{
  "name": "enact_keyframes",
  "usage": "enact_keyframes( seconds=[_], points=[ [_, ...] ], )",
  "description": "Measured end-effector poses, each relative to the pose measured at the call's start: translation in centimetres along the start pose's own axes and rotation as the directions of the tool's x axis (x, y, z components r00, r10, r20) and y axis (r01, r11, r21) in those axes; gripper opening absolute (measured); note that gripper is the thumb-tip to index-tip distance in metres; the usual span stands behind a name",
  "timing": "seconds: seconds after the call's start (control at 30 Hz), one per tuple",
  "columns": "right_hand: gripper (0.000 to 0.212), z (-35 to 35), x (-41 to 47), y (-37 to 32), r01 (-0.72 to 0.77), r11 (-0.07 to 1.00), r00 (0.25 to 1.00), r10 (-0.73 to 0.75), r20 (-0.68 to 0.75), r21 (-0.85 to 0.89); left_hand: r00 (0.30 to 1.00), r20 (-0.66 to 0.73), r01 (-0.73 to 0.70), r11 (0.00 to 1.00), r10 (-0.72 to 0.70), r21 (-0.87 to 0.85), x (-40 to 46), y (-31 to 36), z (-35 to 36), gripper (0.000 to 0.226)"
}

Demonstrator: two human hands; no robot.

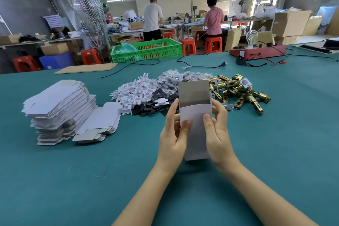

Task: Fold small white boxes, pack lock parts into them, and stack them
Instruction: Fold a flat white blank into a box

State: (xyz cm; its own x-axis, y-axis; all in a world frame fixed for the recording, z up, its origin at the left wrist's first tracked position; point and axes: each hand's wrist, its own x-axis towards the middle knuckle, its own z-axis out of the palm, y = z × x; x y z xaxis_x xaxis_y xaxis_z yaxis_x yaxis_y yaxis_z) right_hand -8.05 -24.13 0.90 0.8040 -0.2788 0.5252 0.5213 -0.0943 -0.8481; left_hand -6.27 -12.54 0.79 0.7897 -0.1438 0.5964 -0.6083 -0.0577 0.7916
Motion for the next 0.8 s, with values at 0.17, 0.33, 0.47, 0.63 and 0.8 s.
enact_keyframes(
  seconds=[0.17,0.33,0.47,0.63,0.8],
  points=[
    [0.027,0.0,-0.1,-0.1,0.057,0.998,0.998,-0.056,-0.026,0.026,0.999,0.051,-0.014,0.999,0.016,-0.046,-0.1,0.4,0.1,0.063],
    [0.032,-0.1,-0.2,-0.2,0.086,0.996,0.996,-0.086,-0.006,0.027,0.997,0.07,0.028,0.998,-0.023,-0.064,0.0,0.5,-0.1,0.054],
    [0.031,0.0,-0.3,-0.4,0.1,0.994,0.995,-0.1,0.007,0.032,0.996,0.073,0.057,0.993,-0.049,-0.107,0.4,0.5,-0.3,0.031],
    [0.03,0.1,-0.4,-0.3,0.104,0.994,0.994,-0.104,0.012,0.021,0.993,-0.028,0.108,0.972,-0.117,-0.21,0.5,1.2,0.3,0.013],
    [0.029,0.3,-0.2,-0.1,0.101,0.995,0.995,-0.101,-0.027,-0.003,0.965,-0.177,0.136,0.947,-0.193,-0.292,1.1,2.3,1.8,0.012]
  ],
)
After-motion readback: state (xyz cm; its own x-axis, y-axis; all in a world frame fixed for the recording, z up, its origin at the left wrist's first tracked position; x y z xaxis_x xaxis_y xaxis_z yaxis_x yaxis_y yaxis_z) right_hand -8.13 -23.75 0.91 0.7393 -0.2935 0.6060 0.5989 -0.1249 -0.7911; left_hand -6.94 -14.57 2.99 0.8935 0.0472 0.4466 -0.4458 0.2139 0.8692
